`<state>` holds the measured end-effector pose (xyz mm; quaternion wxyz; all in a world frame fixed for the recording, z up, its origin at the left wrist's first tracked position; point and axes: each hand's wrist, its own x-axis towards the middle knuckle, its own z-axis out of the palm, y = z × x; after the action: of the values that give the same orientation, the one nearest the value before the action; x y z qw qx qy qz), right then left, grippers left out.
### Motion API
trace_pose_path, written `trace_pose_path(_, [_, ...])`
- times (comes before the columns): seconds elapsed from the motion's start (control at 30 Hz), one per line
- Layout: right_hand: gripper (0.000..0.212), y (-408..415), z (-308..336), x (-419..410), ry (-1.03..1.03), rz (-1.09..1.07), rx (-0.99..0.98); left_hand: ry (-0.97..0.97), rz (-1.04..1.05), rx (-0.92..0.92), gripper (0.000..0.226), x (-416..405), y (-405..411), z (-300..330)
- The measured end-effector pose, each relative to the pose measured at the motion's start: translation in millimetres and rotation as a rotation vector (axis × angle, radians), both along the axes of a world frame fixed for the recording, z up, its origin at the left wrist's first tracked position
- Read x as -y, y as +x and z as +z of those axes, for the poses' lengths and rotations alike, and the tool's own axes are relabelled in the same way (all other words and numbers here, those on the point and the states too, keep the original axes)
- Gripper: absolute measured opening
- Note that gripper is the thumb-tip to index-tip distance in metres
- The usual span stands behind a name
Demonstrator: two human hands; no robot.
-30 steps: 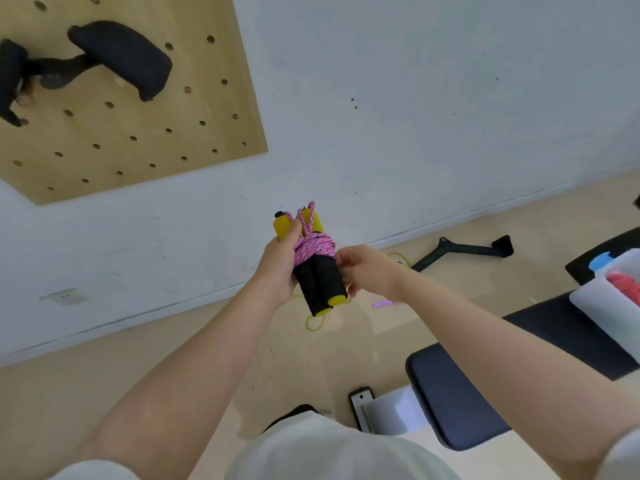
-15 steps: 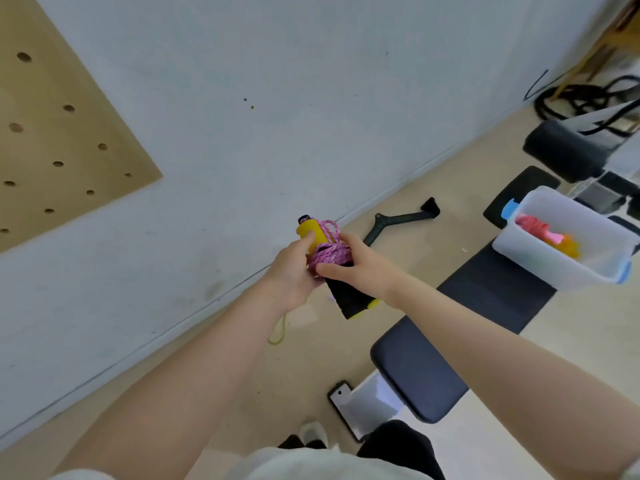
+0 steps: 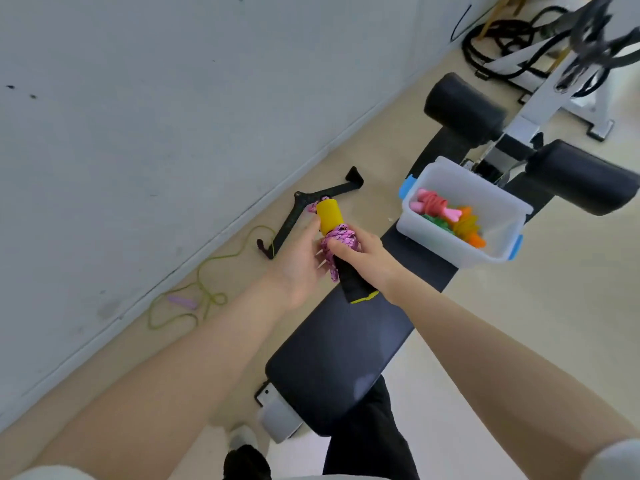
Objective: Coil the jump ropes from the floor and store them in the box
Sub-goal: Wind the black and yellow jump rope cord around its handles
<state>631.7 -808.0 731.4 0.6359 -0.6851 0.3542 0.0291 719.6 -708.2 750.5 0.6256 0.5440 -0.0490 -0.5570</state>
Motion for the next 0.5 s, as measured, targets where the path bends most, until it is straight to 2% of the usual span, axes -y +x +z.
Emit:
trace_pose_path(0.07, [0.035, -16.1, -10.5, 51.9, 0.024, 0.007, -0.038, -0.003, -0.008, -0.034, 0.038, 53.3, -19.7, -11.4])
trace_pose_path(0.13, [0.048, -32.9, -22.7, 100.4, 0.030, 0.002, -0.058, 0.006, -0.016, -0.067, 0.038, 103.5, -34.7, -24.5])
trace_pose_path(0.23, [0.055, -53.8, -46.2, 166.9, -0.021, -0.011, -0.071, 0.038, -0.020, -0.098, 0.036, 171.6, -49.0, -45.8])
trace_pose_path(0.37, [0.083, -69.5, -83.7, 246.3, -0.224, 0.002, -0.098, 0.087, -0.109, 0.102, 0.026, 246.5, -60.0, -77.7])
trace_pose_path(0.5, [0.084, -87.0, -131.5, 307.0, -0.524, 0.096, -0.306, 0.246, -0.179, 0.290, 0.025, 301.3, -59.9, -118.1])
